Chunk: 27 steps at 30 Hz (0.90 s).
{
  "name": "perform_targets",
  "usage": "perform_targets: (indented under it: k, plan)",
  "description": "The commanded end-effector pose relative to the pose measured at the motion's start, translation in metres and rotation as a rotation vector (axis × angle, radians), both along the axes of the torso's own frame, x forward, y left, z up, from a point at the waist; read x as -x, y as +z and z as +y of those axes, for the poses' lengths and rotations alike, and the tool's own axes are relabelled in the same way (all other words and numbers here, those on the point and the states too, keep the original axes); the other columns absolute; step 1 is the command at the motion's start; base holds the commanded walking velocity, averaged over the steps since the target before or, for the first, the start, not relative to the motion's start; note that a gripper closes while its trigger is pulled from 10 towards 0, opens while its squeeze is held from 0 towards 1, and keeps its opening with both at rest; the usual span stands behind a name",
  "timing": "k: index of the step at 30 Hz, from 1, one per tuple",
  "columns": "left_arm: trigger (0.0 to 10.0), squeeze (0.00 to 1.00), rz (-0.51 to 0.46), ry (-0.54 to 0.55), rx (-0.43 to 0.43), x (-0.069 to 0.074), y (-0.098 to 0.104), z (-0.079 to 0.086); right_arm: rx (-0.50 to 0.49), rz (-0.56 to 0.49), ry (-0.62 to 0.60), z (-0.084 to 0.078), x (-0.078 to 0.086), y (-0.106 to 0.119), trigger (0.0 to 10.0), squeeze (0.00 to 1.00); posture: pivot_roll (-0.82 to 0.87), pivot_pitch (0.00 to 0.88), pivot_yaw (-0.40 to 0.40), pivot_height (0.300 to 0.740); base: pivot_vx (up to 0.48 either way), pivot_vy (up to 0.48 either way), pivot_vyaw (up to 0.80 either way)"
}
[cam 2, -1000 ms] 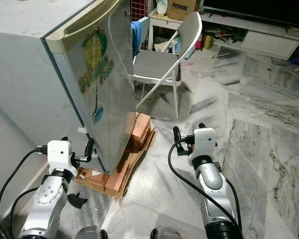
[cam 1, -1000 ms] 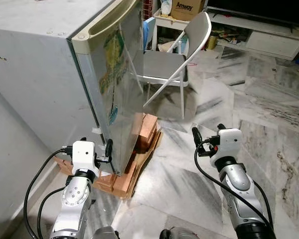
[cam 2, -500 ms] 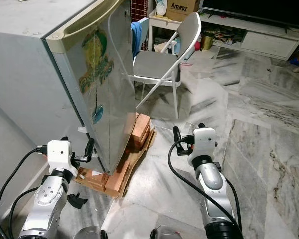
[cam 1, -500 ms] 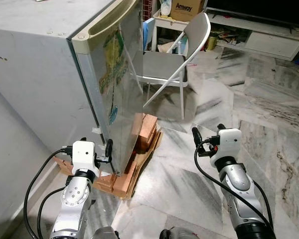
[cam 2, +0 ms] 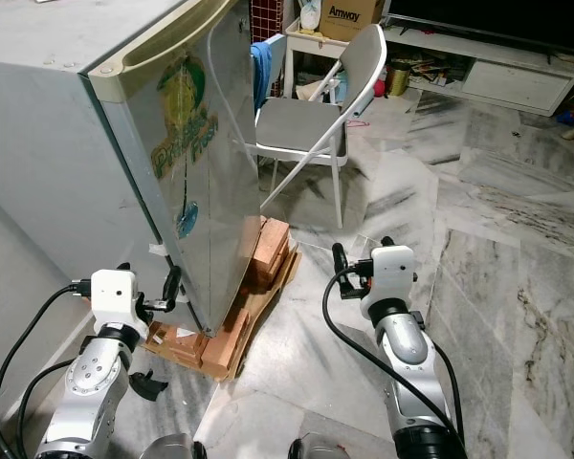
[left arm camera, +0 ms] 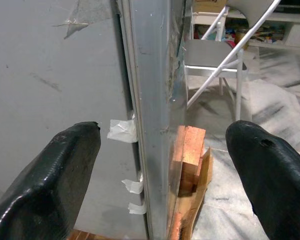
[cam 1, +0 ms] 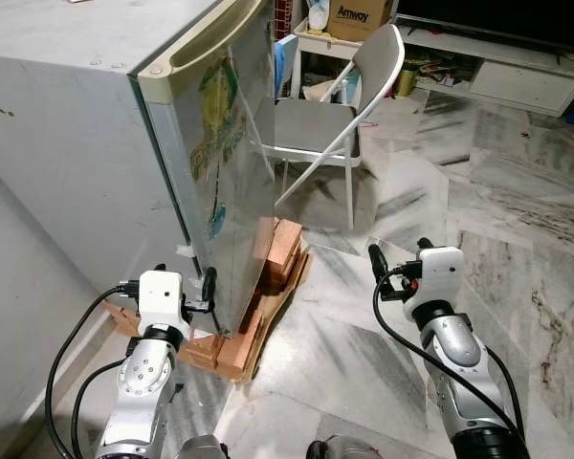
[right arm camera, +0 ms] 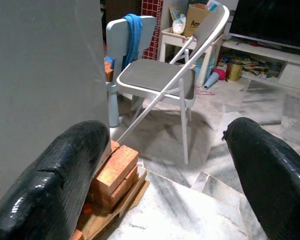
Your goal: Restocking fridge
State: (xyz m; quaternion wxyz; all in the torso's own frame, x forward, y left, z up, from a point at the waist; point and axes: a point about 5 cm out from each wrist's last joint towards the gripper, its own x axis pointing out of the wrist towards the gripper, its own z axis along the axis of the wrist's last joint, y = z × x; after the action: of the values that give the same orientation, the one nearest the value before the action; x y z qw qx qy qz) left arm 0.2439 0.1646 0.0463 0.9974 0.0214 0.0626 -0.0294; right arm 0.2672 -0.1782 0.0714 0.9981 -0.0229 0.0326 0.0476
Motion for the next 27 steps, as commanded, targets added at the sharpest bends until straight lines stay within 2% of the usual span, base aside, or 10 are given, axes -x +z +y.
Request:
perform_targets:
  k: [1, 24, 25, 27]
  plan:
    - [10.0, 0.00, -0.014, 0.006, -0.008, -0.0008, 0.0029, 0.0013, 0.008, 0.008, -0.005, -0.0011, -0.0006, -0.0002, 10.0, 0.00, 0.02, 0.018, -0.026, 0.740, 0.000, 0.000, 0.00]
    - [10.0, 0.00, -0.014, 0.006, -0.008, -0.0008, 0.0029, 0.0013, 0.008, 0.008, -0.005, -0.0011, -0.0006, -0.0002, 10.0, 0.00, 0.02, 0.018, -0.026, 0.740, 0.000, 0.000, 0.00]
    - [10.0, 0.00, -0.015, 0.006, -0.007, -0.0011, 0.0031, 0.0013, 0.012, 0.010, -0.005, -0.0010, -0.0009, -0.0001, 10.0, 0.00, 0.00, 0.000, 0.000, 0.740, 0.000, 0.000, 0.00]
    - [10.0, 0.00, -0.026, 0.030, -0.021, -0.0068, 0.0060, 0.0016, 0.000, -0.011, 0.020, 0.0045, -0.0027, 0.0010, 10.0, 0.00, 0.03, 0.012, -0.019, 0.740, 0.000, 0.000, 0.00]
